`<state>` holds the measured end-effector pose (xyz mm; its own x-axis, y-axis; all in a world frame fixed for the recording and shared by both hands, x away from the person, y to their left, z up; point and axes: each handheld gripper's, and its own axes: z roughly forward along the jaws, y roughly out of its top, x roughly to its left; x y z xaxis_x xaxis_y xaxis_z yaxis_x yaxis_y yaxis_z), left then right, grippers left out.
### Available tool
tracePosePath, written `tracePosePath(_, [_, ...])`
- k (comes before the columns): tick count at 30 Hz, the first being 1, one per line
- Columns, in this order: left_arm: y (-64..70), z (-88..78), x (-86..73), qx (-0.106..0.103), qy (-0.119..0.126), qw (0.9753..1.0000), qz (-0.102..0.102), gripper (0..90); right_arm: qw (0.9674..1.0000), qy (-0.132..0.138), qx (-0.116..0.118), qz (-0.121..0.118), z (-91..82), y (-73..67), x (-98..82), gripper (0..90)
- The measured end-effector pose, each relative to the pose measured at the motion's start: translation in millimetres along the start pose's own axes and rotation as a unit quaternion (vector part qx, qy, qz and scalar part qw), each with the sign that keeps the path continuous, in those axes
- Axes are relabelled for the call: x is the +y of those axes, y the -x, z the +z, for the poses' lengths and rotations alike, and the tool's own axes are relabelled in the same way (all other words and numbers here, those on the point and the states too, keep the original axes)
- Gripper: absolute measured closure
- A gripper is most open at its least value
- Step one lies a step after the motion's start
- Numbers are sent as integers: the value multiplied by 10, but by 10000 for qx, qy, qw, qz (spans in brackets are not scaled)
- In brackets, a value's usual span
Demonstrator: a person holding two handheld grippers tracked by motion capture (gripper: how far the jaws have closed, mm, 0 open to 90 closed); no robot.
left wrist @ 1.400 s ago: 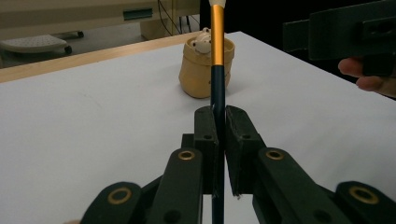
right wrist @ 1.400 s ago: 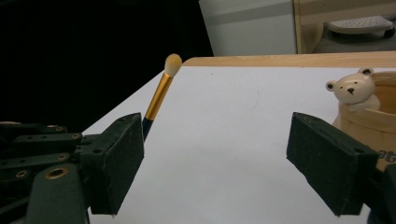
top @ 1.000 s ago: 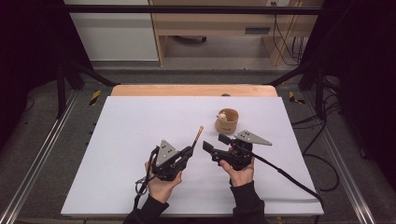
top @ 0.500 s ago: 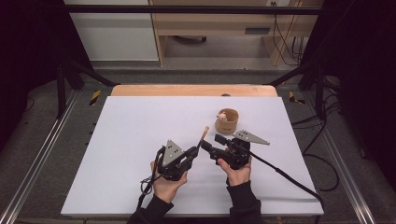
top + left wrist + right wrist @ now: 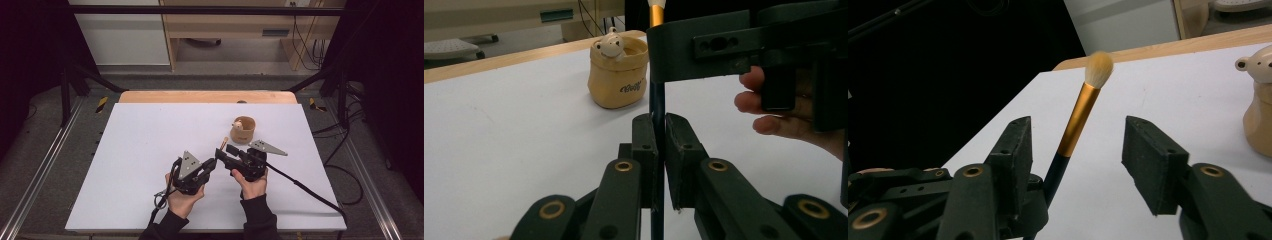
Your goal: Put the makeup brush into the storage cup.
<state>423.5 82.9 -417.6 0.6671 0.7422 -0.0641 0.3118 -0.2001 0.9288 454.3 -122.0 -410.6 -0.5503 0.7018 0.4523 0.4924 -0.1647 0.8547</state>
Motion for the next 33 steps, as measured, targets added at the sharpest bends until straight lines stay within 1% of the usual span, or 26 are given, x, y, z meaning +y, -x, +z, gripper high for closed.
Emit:
tracePosePath(7, [14,4,2,16,-14,10000,8,831,10000,2,33,83,16,-6,-16,542])
tracePosePath(9, [19,8,1,5,-22,10000,17,831,10000,13,19,74,17,-4,-20,569])
tracePosePath(12, [29,14,-3,12,-36,10000,38,831,9999,9,45,162,25,-9,-26,598])
tracePosePath(21, [39,21,-7,43,-34,10000,54,832,9996,34,76,257,27,-18,-37,682])
tracePosePath(25, [43,24,-10,48,-34,10000,66,831,9994,41,88,326,40,-19,-51,709])
tracePosePath(27, [41,23,-13,57,-39,9999,74,831,9993,68,104,364,46,-21,-55,716])
tracePosePath(33, [41,22,-16,78,-44,9999,84,831,9990,33,108,444,49,-25,-59,730])
